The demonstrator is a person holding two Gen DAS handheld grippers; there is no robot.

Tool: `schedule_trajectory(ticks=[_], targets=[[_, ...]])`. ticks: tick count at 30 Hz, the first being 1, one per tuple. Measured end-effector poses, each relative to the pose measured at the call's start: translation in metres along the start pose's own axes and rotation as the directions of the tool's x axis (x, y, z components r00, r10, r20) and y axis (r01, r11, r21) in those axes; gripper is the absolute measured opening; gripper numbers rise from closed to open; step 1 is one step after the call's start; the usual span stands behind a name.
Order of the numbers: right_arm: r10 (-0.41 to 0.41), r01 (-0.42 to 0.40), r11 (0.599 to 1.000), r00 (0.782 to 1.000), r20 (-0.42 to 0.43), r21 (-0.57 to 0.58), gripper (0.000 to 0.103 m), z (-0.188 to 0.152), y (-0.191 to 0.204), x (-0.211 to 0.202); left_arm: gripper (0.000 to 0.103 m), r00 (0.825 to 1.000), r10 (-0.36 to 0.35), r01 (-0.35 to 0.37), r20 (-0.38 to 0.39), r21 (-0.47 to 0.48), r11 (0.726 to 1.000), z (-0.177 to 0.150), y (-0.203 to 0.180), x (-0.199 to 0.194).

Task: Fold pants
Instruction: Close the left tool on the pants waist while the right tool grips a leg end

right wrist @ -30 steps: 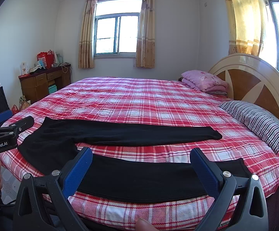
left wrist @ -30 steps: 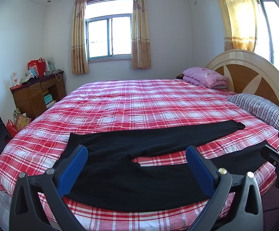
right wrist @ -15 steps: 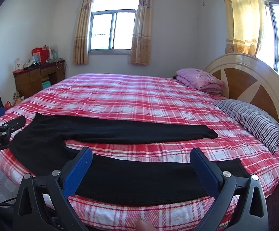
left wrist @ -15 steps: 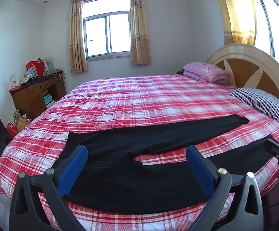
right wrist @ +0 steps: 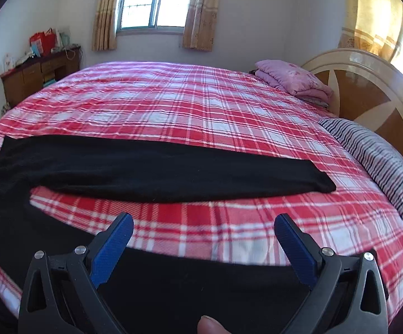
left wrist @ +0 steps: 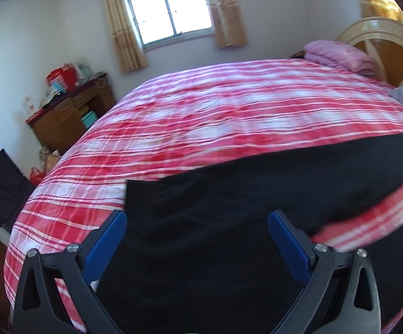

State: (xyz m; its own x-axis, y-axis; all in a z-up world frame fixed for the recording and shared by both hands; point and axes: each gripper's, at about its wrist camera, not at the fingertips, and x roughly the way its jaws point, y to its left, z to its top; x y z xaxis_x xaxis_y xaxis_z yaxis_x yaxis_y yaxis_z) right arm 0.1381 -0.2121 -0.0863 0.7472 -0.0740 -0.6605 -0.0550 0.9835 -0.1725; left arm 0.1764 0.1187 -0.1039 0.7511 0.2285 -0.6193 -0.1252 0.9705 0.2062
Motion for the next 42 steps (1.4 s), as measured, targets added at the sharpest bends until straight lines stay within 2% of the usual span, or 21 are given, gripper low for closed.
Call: schedule_trajectory(ticks=[2, 5, 8, 9, 10, 12, 16, 18, 20, 21, 22, 23, 24, 25, 28, 30, 32, 34, 39, 42], targets=[[-0.006, 0.006, 1.0, 1.0, -0.014, -0.015, 0.102, 0.007, -0.005, 0.013, 0.103, 0.998, 0.048, -0.048, -0.036, 0.011, 0.999, 0.008, 0.021, 0.024], [-0.019, 0.017, 0.999, 0.999, -0.042, -0.036, 0.102, 0.015, -0.015, 0.033, 0.103, 0.994, 0.046, -0.045, -0.097, 0.004, 0.999, 0.017, 0.045, 0.054], [-0.031, 0.028, 0.999, 0.997, -0.068, -0.036, 0.102, 0.022, -0.027, 0.051, 0.092, 0.989, 0.017, -0.021, -0.15, -0.027, 0.999, 0.025, 0.06, 0.081], [-0.032, 0.03, 0.999, 0.997, -0.076, -0.033, 0.102, 0.024, -0.031, 0.056, 0.085, 0.985, 0.001, -0.007, -0.171, -0.039, 0.999, 0.027, 0.063, 0.09], [-0.032, 0.03, 0.999, 0.996, -0.083, -0.028, 0.102, 0.025, -0.035, 0.061, 0.078, 0.98, -0.027, 0.016, -0.198, -0.055, 0.998, 0.029, 0.066, 0.101], [-0.033, 0.031, 0.999, 0.995, -0.096, -0.021, 0.102, 0.029, -0.041, 0.07, 0.071, 0.971, -0.053, 0.035, -0.234, -0.081, 0.996, 0.03, 0.071, 0.118], [-0.031, 0.031, 1.0, 0.991, -0.129, -0.001, 0.102, 0.035, -0.057, 0.087, 0.049, 0.945, -0.103, 0.07, -0.311, -0.114, 0.991, 0.026, 0.078, 0.151], [-0.034, 0.038, 0.999, 0.988, -0.151, 0.019, 0.102, 0.039, -0.071, 0.096, 0.047, 0.941, -0.135, 0.103, -0.309, -0.119, 0.988, 0.024, 0.077, 0.156], [-0.044, 0.054, 0.997, 0.984, -0.171, 0.054, 0.102, 0.043, -0.091, 0.106, 0.04, 0.941, -0.15, 0.124, -0.305, -0.105, 0.987, 0.023, 0.074, 0.154], [-0.05, 0.064, 0.995, 0.982, -0.18, 0.075, 0.101, 0.046, -0.102, 0.11, 0.029, 0.938, -0.173, 0.146, -0.302, -0.109, 0.983, 0.024, 0.074, 0.153], [-0.06, 0.081, 0.991, 0.98, -0.19, 0.103, 0.1, 0.049, -0.118, 0.116, 0.024, 0.932, -0.197, 0.167, -0.305, -0.121, 0.979, 0.024, 0.074, 0.152], [-0.068, 0.092, 0.989, 0.978, -0.195, 0.117, 0.094, 0.051, -0.126, 0.119, 0.023, 0.928, -0.204, 0.173, -0.31, -0.126, 0.977, 0.025, 0.073, 0.151], [-0.077, 0.104, 0.986, 0.976, -0.203, 0.129, 0.084, 0.053, -0.136, 0.123, 0.019, 0.927, -0.205, 0.176, -0.313, -0.121, 0.977, 0.025, 0.072, 0.151], [-0.087, 0.12, 0.982, 0.972, -0.218, 0.146, 0.08, 0.058, -0.15, 0.13, 0.018, 0.926, -0.206, 0.18, -0.316, -0.111, 0.977, 0.026, 0.069, 0.15], [-0.112, 0.158, 0.97, 0.965, -0.238, 0.185, 0.079, 0.067, -0.179, 0.148, 0.017, 0.922, -0.208, 0.18, -0.327, -0.116, 0.977, 0.027, 0.069, 0.155], [-0.14, 0.187, 0.965, 0.96, -0.242, 0.184, 0.076, 0.071, -0.192, 0.158, 0.017, 0.922, -0.208, 0.183, -0.327, -0.106, 0.977, 0.027, 0.068, 0.159], [-0.175, 0.223, 0.96, 0.949, -0.263, 0.168, 0.069, 0.077, -0.205, 0.175, 0.017, 0.922, -0.218, 0.19, -0.321, -0.116, 0.975, 0.026, 0.07, 0.161], [-0.191, 0.246, 0.955, 0.937, -0.291, 0.165, 0.069, 0.08, -0.217, 0.191, 0.016, 0.922, -0.225, 0.199, -0.315, -0.113, 0.974, 0.026, 0.072, 0.162], [-0.179, 0.25, 0.951, 0.923, -0.342, 0.179, 0.069, 0.085, -0.245, 0.228, 0.017, 0.918, -0.236, 0.206, -0.32, -0.127, 0.97, 0.027, 0.074, 0.163], [-0.122, 0.211, 0.958, 0.913, -0.39, 0.193, 0.069, 0.081, -0.254, 0.251, 0.017, 0.919, -0.227, 0.2, -0.322, -0.117, 0.973, 0.027, 0.072, 0.164]])
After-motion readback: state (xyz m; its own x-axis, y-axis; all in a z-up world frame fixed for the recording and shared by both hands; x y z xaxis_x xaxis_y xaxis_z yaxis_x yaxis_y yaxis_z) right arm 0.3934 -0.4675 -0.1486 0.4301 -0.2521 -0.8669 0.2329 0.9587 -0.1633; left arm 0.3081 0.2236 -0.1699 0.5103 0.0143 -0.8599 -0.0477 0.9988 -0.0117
